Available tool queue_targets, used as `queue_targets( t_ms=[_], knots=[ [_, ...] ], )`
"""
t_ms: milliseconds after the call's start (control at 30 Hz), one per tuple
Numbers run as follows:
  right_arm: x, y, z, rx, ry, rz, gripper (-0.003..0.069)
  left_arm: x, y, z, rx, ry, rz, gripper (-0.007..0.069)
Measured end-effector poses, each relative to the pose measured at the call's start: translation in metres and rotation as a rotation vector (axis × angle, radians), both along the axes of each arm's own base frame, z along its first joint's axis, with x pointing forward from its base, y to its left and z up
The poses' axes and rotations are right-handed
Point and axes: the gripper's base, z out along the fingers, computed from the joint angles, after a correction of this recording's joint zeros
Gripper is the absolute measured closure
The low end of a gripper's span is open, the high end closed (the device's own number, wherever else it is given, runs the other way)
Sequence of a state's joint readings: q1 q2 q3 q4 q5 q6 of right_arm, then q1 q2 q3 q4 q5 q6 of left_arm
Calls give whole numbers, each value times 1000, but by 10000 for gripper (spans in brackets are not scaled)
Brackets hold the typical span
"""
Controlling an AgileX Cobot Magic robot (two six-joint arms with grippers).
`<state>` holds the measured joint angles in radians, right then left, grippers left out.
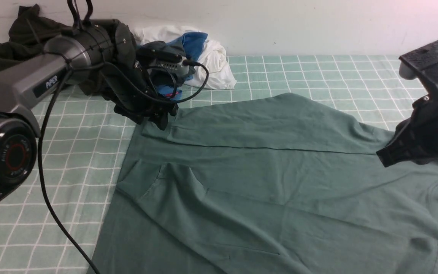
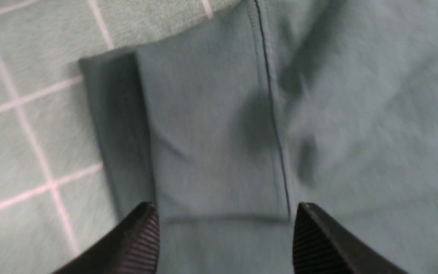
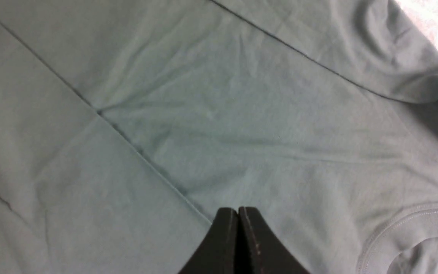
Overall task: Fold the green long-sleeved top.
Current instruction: Use the left arm to clamp the cuff farthest from it
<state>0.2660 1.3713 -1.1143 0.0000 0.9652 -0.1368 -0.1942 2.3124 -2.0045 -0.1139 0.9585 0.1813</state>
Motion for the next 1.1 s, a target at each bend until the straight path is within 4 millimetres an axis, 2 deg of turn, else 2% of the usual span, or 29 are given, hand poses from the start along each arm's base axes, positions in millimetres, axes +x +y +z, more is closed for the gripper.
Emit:
queue_targets(
  t_ms=[67,167,467,667,767,833,900,1033,1100],
  knots=[
    [3,1,-6,-8,28,0,673,7,-1,-16,-2,-2,5,184],
    [6,2,-11,-14,50,0,673,12,-1,-25,-3,-11,16,184],
    [6,2,-13,-17,59,0,673,20,5,-13,39,-67,64,184],
    [6,2,-13,-18,58,3,673,21,3,-31,4,-23,86,184],
    [6,2,-13,-18,59,3,673,21,2,-31,-6,-18,88,194],
    [6,2,-13,-18,59,3,673,21,2,-30,-8,-17,79,228],
    [6,2,-13,-18,59,3,673,21,1,-28,-5,-16,59,321],
    [6,2,-13,-18,59,3,673,21,1,-25,-2,-10,51,436],
    [6,2,-13,-18,58,3,673,21,1,-20,-4,-19,50,530]
  ],
)
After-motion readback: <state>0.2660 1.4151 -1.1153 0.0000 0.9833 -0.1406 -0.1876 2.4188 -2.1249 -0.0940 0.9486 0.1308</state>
